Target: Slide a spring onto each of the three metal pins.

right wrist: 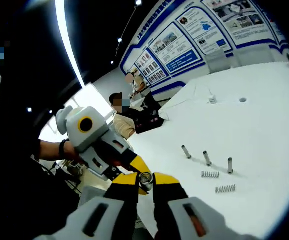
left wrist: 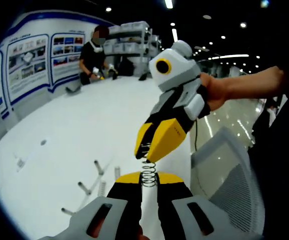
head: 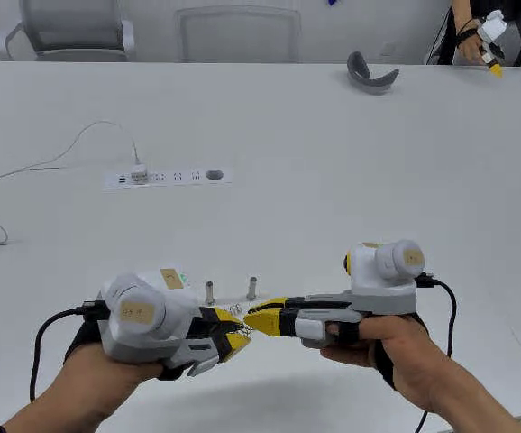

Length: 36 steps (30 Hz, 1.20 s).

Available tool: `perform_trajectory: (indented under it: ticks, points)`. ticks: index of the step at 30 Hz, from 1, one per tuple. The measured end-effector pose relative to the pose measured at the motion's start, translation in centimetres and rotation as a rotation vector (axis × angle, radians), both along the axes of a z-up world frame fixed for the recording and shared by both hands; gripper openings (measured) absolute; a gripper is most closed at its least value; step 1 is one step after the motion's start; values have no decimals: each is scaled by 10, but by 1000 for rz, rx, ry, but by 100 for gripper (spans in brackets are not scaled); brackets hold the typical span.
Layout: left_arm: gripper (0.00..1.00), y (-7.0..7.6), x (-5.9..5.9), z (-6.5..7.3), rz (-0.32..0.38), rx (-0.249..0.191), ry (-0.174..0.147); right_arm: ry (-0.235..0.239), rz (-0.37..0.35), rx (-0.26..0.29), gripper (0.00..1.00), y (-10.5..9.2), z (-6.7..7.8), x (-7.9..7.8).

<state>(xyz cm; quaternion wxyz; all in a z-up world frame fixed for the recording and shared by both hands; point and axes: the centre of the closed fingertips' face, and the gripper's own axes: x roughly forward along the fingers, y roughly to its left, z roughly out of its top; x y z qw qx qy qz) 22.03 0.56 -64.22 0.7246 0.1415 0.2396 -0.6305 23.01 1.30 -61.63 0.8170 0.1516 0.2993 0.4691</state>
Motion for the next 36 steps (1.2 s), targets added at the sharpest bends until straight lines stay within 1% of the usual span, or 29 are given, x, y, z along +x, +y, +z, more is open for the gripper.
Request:
perform_trajectory:
  ticks: [1, 2, 4, 6, 10, 12, 19, 21, 25, 26, 29, 34, 36]
  points:
    - [10, -1, 1, 1, 0, -8, 4, -12, 15, -21, 12, 1, 2, 1]
    - [10, -2, 1, 3, 3, -24, 15, -25, 36, -42, 12, 2, 5, 1]
    - [10, -4, 3, 8, 8, -46, 21, -41, 63, -65, 12, 4, 10, 4]
    - [10, -6, 4, 11, 15, -58, 21, -52, 87, -93, 12, 4, 13, 5]
    - [10, -6, 5, 13, 14, -68, 16, -69, 145, -147, 12, 6, 14, 4]
    - [10, -6, 4, 13, 10, -69, 14, -73, 184, -183, 12, 7, 13, 3]
    - [10, -4, 1, 14, -9, -67, 7, -91, 295, -270, 12, 9, 11, -3]
    - [10, -4, 0, 14, -14, -66, 4, -99, 318, -287, 12, 9, 11, -5]
    - [10, -3, -3, 14, -35, -53, -13, -115, 383, -330, 12, 10, 10, -9]
    - [10, -3, -4, 14, -43, -47, -17, -120, 405, -351, 12, 10, 8, -10]
    - [10, -3, -7, 13, -60, -36, -24, -125, 447, -381, 12, 10, 5, -14]
    - [9, -4, -9, 14, -68, -38, -24, -137, 499, -434, 13, 11, -3, -19]
    - [9, -4, -11, 12, -82, -28, -37, -142, 508, -441, 13, 11, -3, -20]
